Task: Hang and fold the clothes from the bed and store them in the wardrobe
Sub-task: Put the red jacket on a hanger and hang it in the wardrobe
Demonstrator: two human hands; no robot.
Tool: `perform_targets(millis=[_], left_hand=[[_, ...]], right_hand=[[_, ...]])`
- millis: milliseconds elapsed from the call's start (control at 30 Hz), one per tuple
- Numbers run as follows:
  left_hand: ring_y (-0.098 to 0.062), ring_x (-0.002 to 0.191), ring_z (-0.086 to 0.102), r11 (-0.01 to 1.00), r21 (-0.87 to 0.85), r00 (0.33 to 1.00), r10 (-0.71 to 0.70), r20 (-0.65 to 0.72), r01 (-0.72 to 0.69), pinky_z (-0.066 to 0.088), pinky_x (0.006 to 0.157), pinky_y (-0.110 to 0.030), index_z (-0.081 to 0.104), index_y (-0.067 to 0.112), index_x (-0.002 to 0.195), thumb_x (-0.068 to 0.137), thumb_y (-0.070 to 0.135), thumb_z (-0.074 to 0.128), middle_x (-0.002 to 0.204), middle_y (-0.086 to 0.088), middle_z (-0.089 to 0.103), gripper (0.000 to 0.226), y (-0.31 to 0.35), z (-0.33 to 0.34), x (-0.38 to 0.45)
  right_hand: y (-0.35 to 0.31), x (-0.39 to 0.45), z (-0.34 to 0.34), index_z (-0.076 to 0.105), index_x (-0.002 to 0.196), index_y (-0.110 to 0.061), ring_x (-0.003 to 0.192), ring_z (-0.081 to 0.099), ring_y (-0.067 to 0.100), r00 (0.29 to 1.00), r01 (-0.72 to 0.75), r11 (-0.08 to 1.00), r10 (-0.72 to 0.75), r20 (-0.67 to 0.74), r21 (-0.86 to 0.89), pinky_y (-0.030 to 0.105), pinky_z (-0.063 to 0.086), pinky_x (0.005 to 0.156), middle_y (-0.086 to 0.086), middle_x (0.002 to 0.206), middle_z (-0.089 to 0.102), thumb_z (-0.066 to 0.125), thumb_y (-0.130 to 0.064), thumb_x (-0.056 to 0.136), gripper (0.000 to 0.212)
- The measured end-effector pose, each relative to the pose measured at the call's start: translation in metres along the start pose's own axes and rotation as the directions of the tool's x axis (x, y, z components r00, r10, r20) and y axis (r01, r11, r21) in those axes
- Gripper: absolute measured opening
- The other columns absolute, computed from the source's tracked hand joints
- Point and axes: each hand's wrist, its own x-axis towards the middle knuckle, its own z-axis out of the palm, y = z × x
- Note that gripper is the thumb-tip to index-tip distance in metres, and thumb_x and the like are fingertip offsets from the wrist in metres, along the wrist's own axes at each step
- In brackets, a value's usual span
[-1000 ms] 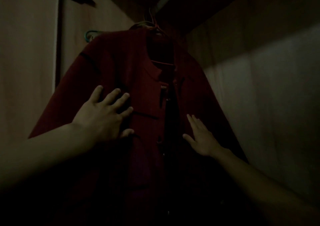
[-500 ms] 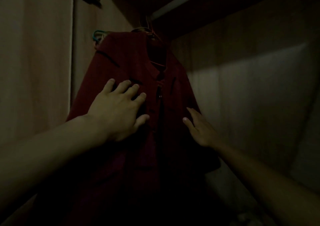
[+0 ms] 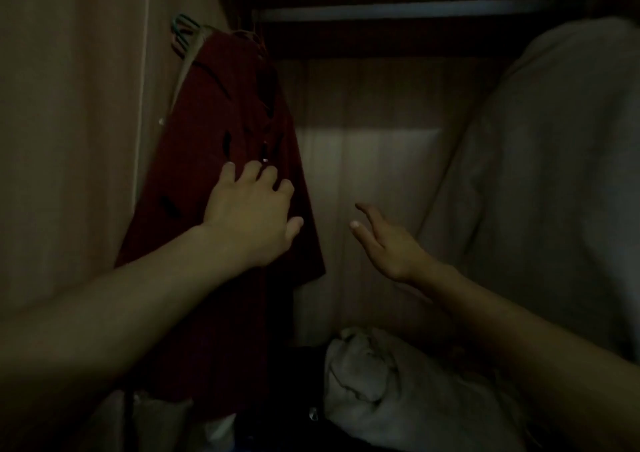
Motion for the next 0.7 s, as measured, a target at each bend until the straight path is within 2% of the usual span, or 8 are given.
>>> perform_targets(millis=[233,367,600,700], left_hand=[[-0.032,0.137,0.036,0.996,-0.063,0.994,0.056,-0.089,-0.062,0.029,0.112,-0.052,0.046,0.017,0.142,0.093,0.062,0.033,0.148,-0.01,0.045,0.067,0.023,-0.053,-0.028],[-0.031,0.136,0.038,0.994,-0.101,0.995,0.038,-0.088,-0.047,0.032,0.11,-0.051,0.047,0.018,0.14,0.094,0.062,0.033,0.147,-0.009,0.046,0.066,0.033,-0.085,-0.045],[-0.029,0.137,0.037,0.993,-0.12,1.0,0.015,0.01,-0.014,0.035,0.109,-0.048,0.041,0.02,0.144,0.094,0.062,0.033,0.15,-0.007,0.043,0.065,0.058,-0.126,-0.103],[-0.028,0.139,0.035,0.997,-0.079,0.998,0.032,0.062,-0.027,0.034,0.111,-0.048,0.037,0.022,0.147,0.094,0.062,0.036,0.153,-0.006,0.038,0.066,0.057,-0.142,-0.129]], right_hand=[[-0.023,-0.061,-0.074,0.035,0.148,-0.017,0.134,0.042,0.03,1.0,-0.01,0.988,0.009,-0.011,-0.156,0.04,0.034,0.111,0.012,0.148,0.045,0.034,-0.051,0.101,0.058],[-0.03,-0.091,-0.105,0.036,0.147,-0.016,0.136,0.04,0.029,1.0,0.006,0.98,-0.007,-0.005,-0.199,0.044,0.034,0.111,0.01,0.148,0.045,0.031,-0.054,0.1,0.061],[-0.042,-0.148,-0.142,0.033,0.148,-0.016,0.133,0.042,0.025,0.999,0.022,0.999,-0.024,-0.044,-0.025,0.044,0.035,0.111,0.009,0.149,0.043,0.027,-0.065,0.094,0.073],[-0.05,-0.167,-0.145,0.038,0.146,-0.017,0.139,0.036,0.025,0.999,0.034,0.998,-0.036,-0.04,-0.053,0.044,0.033,0.113,0.008,0.151,0.041,0.026,-0.068,0.092,0.075]])
